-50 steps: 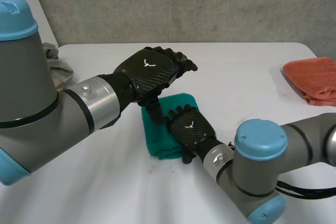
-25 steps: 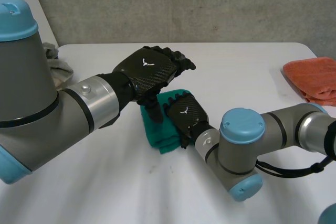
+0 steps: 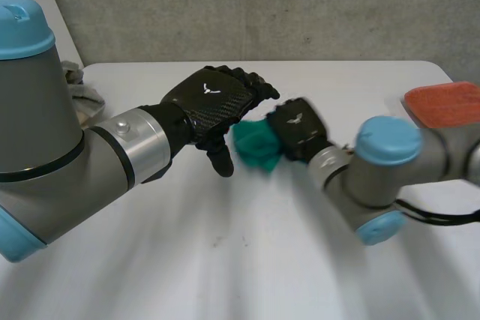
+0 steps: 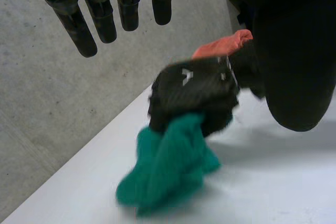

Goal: Fold the laundry.

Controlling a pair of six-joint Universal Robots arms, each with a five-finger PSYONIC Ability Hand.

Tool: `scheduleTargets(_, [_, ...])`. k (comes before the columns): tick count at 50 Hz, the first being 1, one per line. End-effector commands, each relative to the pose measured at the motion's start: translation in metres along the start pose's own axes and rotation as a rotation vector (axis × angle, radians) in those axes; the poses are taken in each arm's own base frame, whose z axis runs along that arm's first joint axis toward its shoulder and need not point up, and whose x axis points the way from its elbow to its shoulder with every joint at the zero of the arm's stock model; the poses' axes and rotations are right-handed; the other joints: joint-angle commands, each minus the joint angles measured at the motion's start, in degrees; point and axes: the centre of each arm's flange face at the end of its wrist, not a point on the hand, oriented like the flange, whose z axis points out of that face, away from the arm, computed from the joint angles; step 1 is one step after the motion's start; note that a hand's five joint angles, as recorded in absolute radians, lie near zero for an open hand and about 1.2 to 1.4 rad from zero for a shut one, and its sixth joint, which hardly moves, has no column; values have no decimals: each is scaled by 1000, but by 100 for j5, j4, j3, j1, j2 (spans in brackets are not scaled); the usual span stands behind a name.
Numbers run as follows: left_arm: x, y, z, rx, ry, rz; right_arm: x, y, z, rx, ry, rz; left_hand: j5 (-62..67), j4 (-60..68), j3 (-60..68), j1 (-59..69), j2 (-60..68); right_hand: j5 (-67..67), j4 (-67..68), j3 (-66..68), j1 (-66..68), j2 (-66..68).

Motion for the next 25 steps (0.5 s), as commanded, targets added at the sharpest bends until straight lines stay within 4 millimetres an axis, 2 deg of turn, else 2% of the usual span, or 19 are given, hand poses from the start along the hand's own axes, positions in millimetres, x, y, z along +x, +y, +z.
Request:
scheduleTargets(1, [0, 0, 0, -1, -1, 0, 67, 20, -15, -6, 25, -2, -80, 19, -37, 104, 11, 1656, 1243, 1327, 2687, 1254])
scheduleTargets(9, [0, 0, 0, 1, -2, 1, 112, 56, -25, 0, 30, -2, -80, 19, -37, 104, 11, 1656, 1243, 1327, 2687, 1254])
scheduleTargets(14, [0, 0, 0, -1, -1, -1, 144, 66, -20, 45, 100, -50, -80, 19, -37, 104, 11, 1656, 1243, 1327, 2687, 1254])
scheduleTargets(19, [-1, 0, 0, -1, -3, -2, 183, 43, -3, 168, 177, -104, -80, 19, -37, 104, 11, 1656, 1243, 1327, 2687, 1254])
scheduleTargets(20, [-1, 0, 0, 0, -3, -1, 199, 29, 2, 216, 207, -97, -80, 19, -37, 104, 11, 1656, 1243, 1327, 2687, 1254])
scheduleTargets(23, [-1, 0, 0, -1, -3, -2, 224, 10, 9, 294, 243, -60, -80, 19, -37, 104, 11, 1656, 1243, 1327, 2687, 1254])
scheduleTargets(24, [-1, 0, 0, 0, -3, -1, 242, -1, 11, 342, 266, -34, -80, 19, -37, 104, 11, 1656, 1243, 1327, 2687, 1254])
scheduleTargets(25, [-1, 0, 0, 0, -3, -1, 252, -5, 11, 362, 277, -30, -80, 19, -37, 104, 11, 1656, 1243, 1327, 2687, 1254])
